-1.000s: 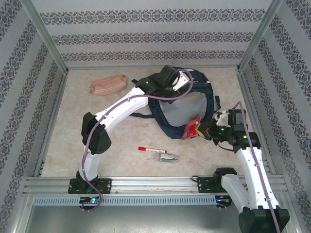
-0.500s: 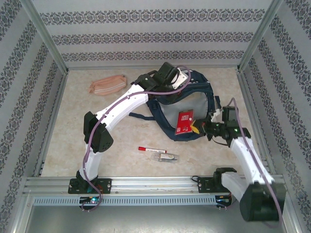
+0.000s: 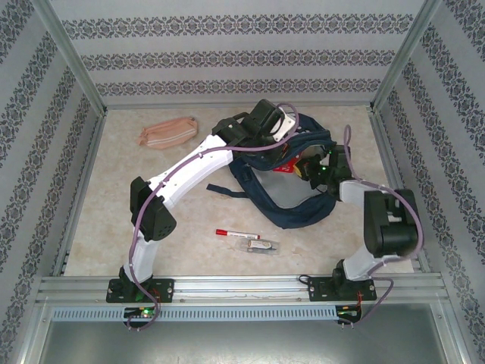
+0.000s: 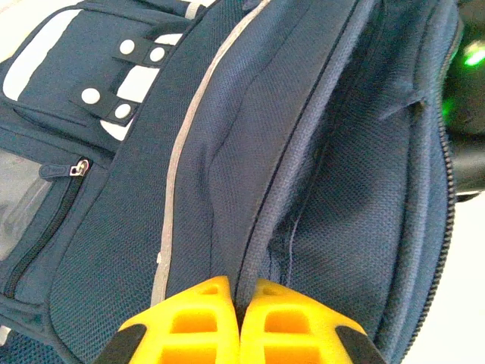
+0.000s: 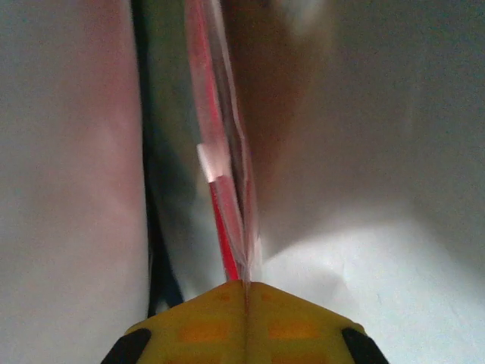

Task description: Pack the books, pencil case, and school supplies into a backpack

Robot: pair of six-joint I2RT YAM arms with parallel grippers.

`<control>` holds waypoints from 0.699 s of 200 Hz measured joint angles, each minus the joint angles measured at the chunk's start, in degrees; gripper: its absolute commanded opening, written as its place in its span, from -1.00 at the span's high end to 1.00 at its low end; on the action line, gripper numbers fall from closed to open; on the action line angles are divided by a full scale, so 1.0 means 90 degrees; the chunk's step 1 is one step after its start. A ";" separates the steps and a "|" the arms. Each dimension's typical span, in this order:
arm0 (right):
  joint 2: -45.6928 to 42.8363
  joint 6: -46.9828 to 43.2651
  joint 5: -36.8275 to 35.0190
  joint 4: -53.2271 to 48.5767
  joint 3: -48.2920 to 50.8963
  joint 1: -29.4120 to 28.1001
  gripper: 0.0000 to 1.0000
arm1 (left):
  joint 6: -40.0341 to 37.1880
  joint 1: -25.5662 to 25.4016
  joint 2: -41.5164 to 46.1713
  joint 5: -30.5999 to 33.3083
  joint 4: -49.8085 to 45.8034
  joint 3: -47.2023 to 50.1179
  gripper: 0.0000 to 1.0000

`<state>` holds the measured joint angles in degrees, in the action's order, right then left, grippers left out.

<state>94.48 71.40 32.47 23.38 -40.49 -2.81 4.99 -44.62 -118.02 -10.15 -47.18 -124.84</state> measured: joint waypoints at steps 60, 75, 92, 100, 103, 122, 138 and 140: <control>0.1377 0.1921 -0.2664 0.2273 -0.0160 -0.1452 1.00 | 0.0272 0.0000 -0.0107 -0.0170 0.0000 -0.0364 1.00; 0.1744 0.2322 -0.3288 0.2611 -0.0423 -0.1753 1.00 | 0.0308 0.0000 -0.0134 -0.0189 -0.0002 -0.0398 1.00; 0.2239 0.2713 -0.3830 0.2956 -0.0882 -0.1994 1.00 | 0.0313 0.0000 -0.0151 -0.0199 0.0000 -0.0427 1.00; 0.2455 0.2873 -0.4029 0.3072 -0.1098 -0.2101 0.95 | 0.0311 0.0002 -0.0151 -0.0180 0.0000 -0.0430 1.00; 0.2545 0.2917 -0.4112 0.3109 -0.1200 -0.2147 0.93 | 0.0311 0.0005 -0.0151 -0.0175 0.0000 -0.0432 1.00; 0.2919 0.3257 -0.4449 0.3342 -0.1615 -0.2390 0.72 | 0.0306 0.0019 -0.0151 -0.0090 -0.0002 -0.0432 1.00; 0.3045 0.3449 -0.4573 0.3412 -0.1785 -0.2540 0.57 | 0.0284 0.0032 -0.0151 -0.0010 -0.0002 -0.0432 1.00; 0.3053 0.3487 -0.4585 0.3417 -0.1797 -0.2550 0.55 | 0.0284 0.0034 -0.0151 -0.0007 -0.0002 -0.0432 1.00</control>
<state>121.95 102.78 -8.80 54.13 -56.66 -25.76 7.55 -44.31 -119.37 -10.22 -47.20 -128.73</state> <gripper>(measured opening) 0.167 0.052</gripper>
